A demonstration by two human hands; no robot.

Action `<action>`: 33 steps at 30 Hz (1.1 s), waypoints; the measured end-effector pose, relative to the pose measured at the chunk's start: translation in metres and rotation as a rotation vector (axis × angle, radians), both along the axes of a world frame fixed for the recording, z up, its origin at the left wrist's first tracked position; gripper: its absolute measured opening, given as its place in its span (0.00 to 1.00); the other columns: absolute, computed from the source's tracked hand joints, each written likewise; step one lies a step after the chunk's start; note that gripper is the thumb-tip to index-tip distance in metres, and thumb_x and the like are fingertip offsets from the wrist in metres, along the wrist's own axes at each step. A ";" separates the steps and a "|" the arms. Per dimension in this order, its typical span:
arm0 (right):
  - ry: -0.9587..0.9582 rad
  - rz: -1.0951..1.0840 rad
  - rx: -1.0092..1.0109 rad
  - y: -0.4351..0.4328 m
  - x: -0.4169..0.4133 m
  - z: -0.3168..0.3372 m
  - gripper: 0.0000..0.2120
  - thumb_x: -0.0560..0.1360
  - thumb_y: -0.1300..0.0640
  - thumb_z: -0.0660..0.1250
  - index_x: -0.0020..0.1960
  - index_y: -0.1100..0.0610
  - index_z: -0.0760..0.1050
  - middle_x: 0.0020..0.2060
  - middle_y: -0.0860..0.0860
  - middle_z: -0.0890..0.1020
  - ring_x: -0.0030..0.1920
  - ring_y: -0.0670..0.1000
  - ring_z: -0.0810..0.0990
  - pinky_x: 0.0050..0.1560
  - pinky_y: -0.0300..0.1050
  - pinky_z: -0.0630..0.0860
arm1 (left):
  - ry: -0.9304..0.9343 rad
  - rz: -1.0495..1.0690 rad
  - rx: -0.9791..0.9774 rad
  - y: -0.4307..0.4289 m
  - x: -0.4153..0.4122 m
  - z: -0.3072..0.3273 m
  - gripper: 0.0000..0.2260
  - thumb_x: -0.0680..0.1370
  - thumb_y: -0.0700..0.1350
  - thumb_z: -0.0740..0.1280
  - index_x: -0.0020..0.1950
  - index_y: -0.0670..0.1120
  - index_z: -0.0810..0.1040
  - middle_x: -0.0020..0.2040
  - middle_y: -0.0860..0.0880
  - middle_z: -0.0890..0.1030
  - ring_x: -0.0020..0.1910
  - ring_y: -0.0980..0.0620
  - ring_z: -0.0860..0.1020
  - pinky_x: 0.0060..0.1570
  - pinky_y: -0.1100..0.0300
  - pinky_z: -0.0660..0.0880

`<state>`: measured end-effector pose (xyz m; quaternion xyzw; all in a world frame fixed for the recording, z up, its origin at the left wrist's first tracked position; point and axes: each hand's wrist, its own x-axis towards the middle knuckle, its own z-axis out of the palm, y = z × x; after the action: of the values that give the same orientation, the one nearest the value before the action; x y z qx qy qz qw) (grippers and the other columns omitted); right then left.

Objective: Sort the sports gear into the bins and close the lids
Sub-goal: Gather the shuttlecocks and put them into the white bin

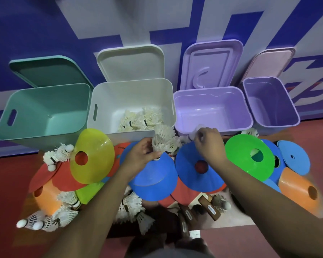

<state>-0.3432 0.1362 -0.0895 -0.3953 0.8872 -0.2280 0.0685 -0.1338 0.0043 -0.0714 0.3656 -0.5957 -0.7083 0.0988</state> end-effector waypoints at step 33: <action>-0.246 -0.043 0.076 -0.005 0.036 0.029 0.04 0.74 0.59 0.66 0.45 0.59 0.77 0.42 0.55 0.81 0.45 0.57 0.78 0.45 0.47 0.71 | -0.167 -0.396 -0.787 -0.038 0.002 0.007 0.04 0.75 0.40 0.66 0.48 0.47 0.79 0.42 0.51 0.79 0.42 0.55 0.77 0.45 0.58 0.75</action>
<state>-0.3068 0.1316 -0.0604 -0.3422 0.8884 -0.2425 0.1869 -0.1322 -0.0334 -0.0646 0.2348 -0.8843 -0.4011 0.0443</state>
